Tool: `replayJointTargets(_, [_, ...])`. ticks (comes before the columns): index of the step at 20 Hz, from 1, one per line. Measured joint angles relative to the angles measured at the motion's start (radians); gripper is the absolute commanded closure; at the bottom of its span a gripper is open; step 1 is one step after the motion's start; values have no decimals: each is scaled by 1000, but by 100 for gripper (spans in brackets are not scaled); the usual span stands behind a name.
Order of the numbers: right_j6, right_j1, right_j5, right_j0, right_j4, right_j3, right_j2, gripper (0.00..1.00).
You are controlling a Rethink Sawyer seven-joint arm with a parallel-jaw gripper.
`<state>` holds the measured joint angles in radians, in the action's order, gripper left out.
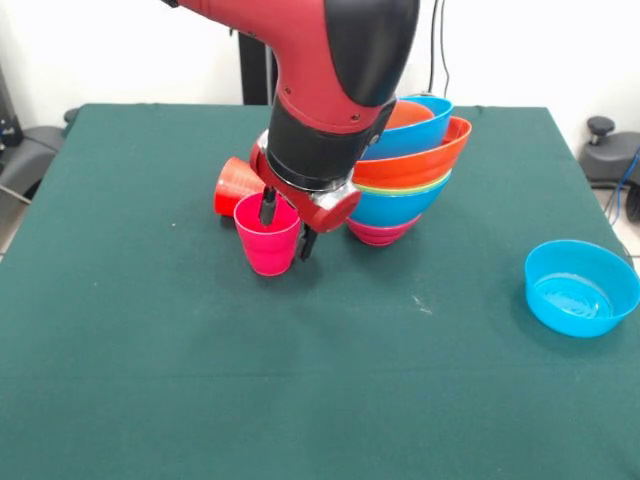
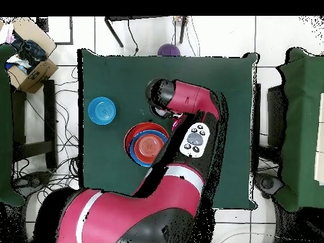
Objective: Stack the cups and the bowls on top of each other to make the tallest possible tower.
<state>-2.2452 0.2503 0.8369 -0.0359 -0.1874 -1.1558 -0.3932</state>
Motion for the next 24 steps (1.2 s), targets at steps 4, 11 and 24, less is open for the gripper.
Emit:
replayJointTargets(4, [0, -16, -29, 0, 0, -25, 0, 0])
replayJointTargets(11, [0, -24, -29, -23, -1, -77, 9, 0])
replayJointTargets(24, [0, -24, -65, -94, -1, -175, 64, 0])
